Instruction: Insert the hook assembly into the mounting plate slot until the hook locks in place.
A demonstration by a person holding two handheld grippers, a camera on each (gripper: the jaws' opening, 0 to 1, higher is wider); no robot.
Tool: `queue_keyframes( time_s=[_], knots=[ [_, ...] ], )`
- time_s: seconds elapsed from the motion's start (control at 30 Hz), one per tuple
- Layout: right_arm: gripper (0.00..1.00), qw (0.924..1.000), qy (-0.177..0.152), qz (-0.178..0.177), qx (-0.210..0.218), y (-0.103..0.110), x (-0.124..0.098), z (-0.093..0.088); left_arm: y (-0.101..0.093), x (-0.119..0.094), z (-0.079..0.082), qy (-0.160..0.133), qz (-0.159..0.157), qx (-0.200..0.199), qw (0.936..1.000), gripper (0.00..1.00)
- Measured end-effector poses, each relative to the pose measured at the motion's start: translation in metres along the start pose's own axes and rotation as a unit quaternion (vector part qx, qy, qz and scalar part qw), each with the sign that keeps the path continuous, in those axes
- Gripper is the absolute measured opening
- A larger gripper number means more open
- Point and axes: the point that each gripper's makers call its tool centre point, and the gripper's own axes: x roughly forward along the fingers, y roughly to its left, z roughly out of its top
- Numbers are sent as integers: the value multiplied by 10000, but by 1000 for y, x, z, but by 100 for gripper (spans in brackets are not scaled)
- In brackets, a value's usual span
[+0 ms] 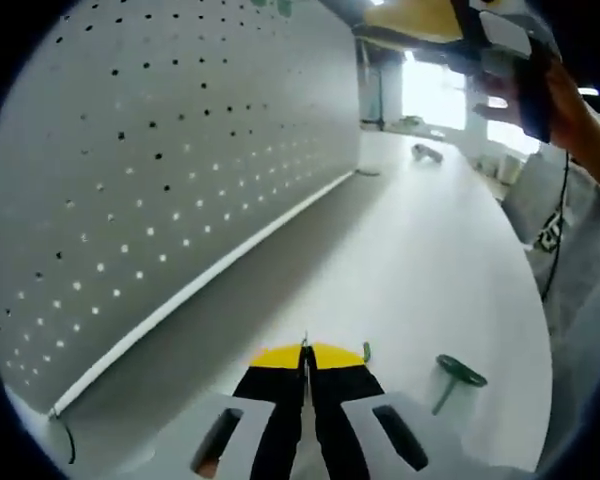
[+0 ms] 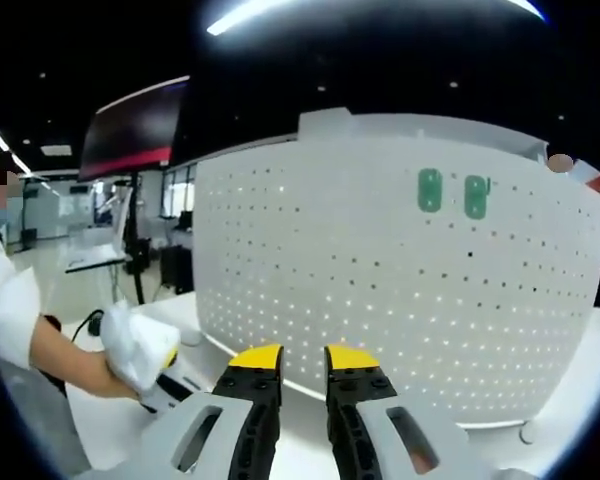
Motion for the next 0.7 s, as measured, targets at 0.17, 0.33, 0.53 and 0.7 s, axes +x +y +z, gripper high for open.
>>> queue_keyframes(
  time_s=[0.17, 0.33, 0.53, 0.7],
  knots=[
    [14, 9999, 63, 139, -29, 9, 2, -3, 9, -16, 16, -270, 150, -96, 9995, 2],
    [13, 9994, 86, 325, -71, 22, 4, -1, 23, -40, 38, -704, 387, -311, 9963, 2],
    [13, 9978, 123, 635, -150, 44, 2, 4, 38, -71, 66, -1244, 723, -451, 9886, 2],
    [12, 9963, 78, 838, -182, 61, 2, 13, 44, -97, 91, -1688, 956, -453, 9800, 2]
  ],
)
